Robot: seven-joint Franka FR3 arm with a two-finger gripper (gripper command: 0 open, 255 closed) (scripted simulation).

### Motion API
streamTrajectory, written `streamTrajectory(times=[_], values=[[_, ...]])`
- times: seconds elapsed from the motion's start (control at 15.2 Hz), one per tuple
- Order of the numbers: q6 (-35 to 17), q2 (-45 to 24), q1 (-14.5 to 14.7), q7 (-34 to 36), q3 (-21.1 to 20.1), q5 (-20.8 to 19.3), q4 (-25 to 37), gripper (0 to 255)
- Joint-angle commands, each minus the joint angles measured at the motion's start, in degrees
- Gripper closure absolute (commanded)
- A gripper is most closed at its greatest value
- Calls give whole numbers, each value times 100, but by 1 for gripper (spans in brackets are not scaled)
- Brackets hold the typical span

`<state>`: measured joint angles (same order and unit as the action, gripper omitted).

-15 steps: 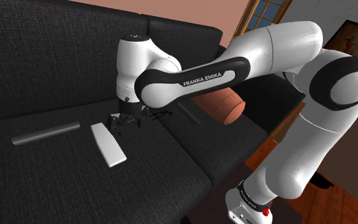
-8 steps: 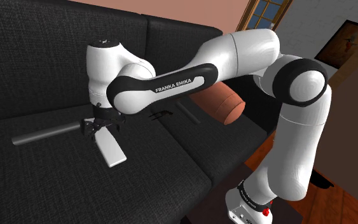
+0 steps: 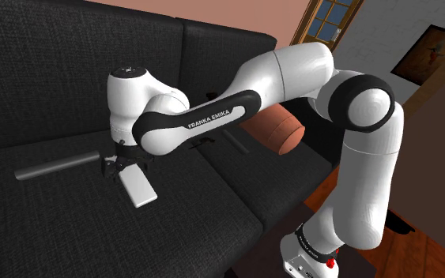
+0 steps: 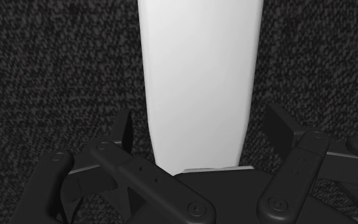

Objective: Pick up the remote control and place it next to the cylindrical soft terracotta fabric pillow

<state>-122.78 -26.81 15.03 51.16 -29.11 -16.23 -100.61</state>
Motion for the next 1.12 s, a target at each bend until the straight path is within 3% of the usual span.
streamTrajectory(times=[0.0,0.33,0.4,1.06], values=[[-22,-10,0,3,5,-8,-10,0],[-21,-10,0,2,5,-7,-10,0],[-21,-10,0,2,5,-7,-10,255],[37,29,-9,-14,-9,17,14,255]])
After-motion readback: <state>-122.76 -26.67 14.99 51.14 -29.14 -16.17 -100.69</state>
